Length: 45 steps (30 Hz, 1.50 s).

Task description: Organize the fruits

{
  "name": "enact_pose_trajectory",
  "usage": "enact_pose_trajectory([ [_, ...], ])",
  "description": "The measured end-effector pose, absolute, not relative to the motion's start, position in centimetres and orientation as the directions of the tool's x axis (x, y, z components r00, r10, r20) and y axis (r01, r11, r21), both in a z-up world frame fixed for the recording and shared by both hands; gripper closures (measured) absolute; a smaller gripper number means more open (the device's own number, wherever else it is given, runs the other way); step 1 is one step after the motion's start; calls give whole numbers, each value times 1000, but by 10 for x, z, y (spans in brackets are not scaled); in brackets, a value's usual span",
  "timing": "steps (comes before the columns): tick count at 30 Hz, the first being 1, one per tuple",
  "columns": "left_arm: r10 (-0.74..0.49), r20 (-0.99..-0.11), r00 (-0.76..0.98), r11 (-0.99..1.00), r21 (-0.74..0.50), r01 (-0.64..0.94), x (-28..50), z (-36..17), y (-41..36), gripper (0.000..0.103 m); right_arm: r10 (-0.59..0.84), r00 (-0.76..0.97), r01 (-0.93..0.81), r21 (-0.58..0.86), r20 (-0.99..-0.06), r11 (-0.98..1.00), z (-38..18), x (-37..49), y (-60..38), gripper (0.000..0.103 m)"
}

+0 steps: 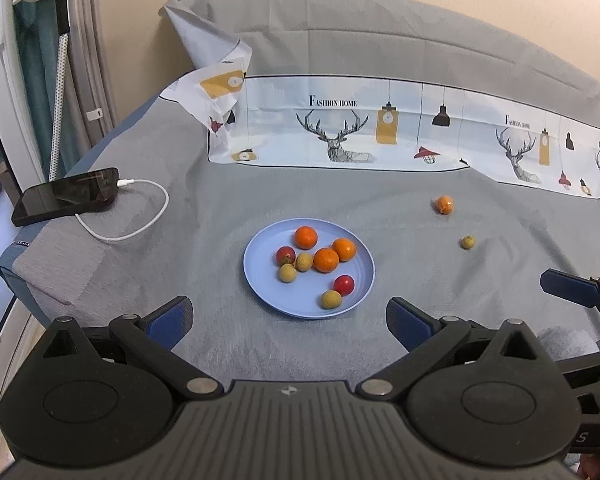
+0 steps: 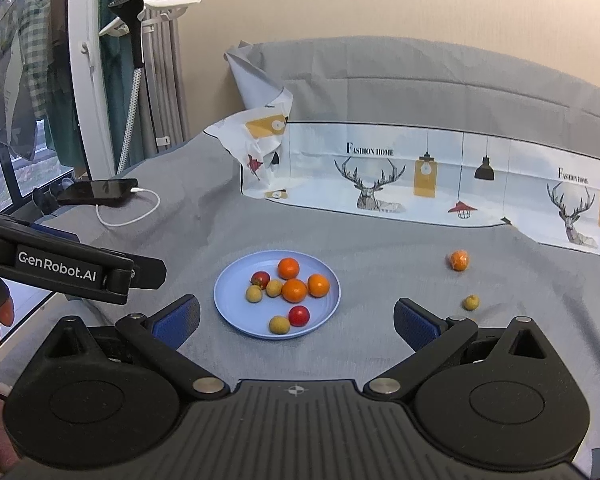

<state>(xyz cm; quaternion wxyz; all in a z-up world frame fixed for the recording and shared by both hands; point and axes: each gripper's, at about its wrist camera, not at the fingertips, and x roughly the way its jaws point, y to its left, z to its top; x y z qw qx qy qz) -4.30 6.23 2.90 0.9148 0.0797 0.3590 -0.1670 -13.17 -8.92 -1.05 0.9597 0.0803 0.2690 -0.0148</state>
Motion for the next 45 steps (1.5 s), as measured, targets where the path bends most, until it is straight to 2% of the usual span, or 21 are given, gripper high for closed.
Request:
enact_pose_trajectory([
  [13, -236, -723, 649, 923, 41, 382, -21, 15, 40, 0, 11, 830, 113, 188, -558, 976, -29, -115, -105, 1],
  [24, -261, -745, 613, 896, 48, 441, 5, 8, -11, 0, -35, 806, 208, 227, -591, 952, -50, -105, -142, 1],
  [36, -290, -775, 562, 847, 66, 528, 57, -18, -105, 0, -208, 766, 396, 192, -608, 898, -78, -83, -218, 1],
  [45, -304, -792, 530, 811, 76, 579, 148, -61, -210, 0, -296, 697, 496, 140, -654, 857, -141, -20, -292, 1],
])
